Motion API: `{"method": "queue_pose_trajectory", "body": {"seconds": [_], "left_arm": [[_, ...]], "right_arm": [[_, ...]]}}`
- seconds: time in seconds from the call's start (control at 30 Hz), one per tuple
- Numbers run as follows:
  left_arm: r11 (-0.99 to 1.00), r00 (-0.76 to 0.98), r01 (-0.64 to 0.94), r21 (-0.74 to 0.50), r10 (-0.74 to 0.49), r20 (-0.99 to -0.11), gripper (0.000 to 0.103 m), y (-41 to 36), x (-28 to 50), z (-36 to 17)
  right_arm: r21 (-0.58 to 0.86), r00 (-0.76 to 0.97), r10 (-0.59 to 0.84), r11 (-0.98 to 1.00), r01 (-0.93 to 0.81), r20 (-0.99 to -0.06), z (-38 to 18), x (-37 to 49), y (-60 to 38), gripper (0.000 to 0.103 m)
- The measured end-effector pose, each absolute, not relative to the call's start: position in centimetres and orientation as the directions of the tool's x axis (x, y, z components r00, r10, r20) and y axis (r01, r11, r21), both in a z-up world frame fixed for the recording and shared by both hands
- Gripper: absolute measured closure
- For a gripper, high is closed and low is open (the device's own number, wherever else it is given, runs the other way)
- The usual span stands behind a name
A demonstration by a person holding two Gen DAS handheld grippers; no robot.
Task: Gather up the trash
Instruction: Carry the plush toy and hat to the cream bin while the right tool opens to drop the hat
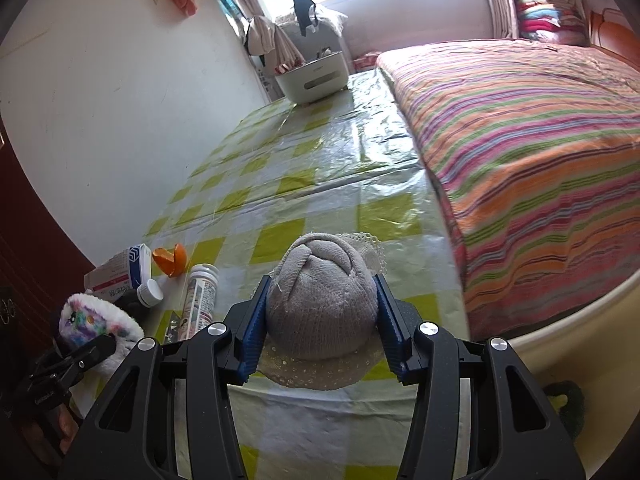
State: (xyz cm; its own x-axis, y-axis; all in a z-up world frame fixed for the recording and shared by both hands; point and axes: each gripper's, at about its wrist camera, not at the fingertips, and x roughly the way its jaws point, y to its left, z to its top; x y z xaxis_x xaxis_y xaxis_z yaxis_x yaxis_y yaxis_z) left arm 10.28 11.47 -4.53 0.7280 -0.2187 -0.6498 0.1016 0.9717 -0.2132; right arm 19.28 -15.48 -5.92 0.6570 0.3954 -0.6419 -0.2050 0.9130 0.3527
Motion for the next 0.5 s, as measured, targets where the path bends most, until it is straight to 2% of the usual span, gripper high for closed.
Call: {"method": "queue_pose_trajectory", "body": {"seconds": [0.5], "left_arm": [[0.948,0.691,0.244,-0.205,-0.318,-0.649,0.057,3.9,10.8,-3.9]], "right_arm": [[0.382,0.727,0.308,0.922,-0.067,-0.614,-5.7,16.5,-24.2,0.055]]}}
